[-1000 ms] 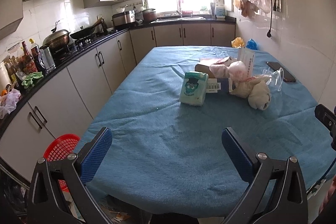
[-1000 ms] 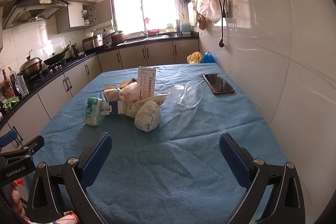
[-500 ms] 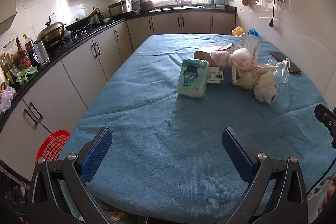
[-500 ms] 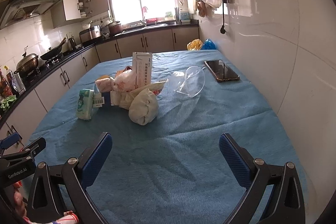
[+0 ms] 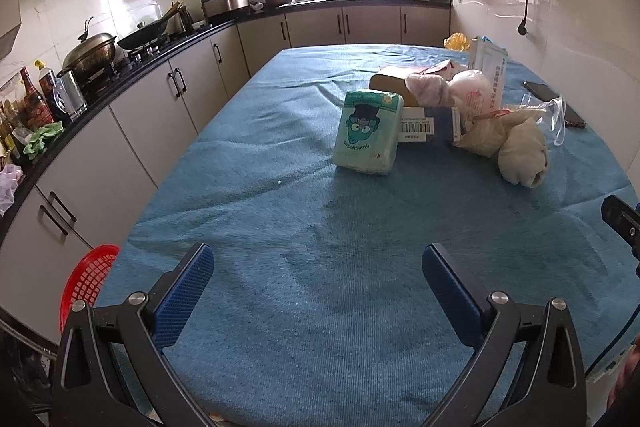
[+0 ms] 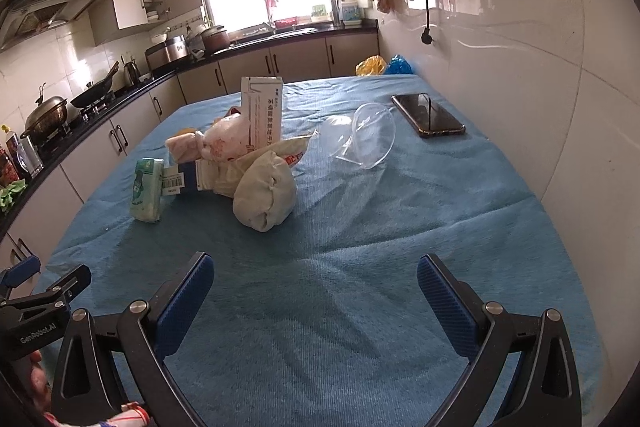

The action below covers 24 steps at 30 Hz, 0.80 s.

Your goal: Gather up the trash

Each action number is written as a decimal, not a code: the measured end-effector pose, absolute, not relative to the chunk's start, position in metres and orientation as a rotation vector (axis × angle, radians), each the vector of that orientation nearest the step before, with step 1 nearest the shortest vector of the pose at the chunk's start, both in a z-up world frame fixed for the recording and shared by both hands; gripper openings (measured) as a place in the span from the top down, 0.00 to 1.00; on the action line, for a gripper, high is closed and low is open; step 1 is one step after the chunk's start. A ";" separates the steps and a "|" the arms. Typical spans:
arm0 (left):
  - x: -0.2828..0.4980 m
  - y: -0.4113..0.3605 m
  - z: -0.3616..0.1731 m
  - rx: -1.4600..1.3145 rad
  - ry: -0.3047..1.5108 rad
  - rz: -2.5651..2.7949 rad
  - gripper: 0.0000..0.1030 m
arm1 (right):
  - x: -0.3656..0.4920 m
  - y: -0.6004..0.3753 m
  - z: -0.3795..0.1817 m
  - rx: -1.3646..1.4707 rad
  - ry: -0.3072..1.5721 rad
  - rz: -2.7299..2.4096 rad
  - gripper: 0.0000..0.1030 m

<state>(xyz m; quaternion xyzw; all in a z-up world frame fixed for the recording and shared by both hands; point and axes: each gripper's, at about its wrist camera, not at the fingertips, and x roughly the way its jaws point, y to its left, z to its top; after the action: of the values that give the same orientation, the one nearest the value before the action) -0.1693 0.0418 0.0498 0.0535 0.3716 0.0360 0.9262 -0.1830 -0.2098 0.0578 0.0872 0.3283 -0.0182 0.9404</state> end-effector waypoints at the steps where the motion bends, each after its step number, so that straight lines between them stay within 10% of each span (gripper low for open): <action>1: -0.168 0.042 0.049 0.110 0.766 0.074 0.00 | -0.181 -0.210 0.057 0.180 0.673 -0.036 0.00; 24: -0.109 0.053 0.046 0.117 0.826 0.070 0.00 | -0.138 -0.218 0.043 0.213 0.756 0.022 0.00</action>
<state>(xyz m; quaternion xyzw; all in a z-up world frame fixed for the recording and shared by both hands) -0.1093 0.0531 0.0462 0.0566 0.4011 0.0338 0.9137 -0.1378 -0.2179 0.0426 0.1038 0.3684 0.0105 0.9238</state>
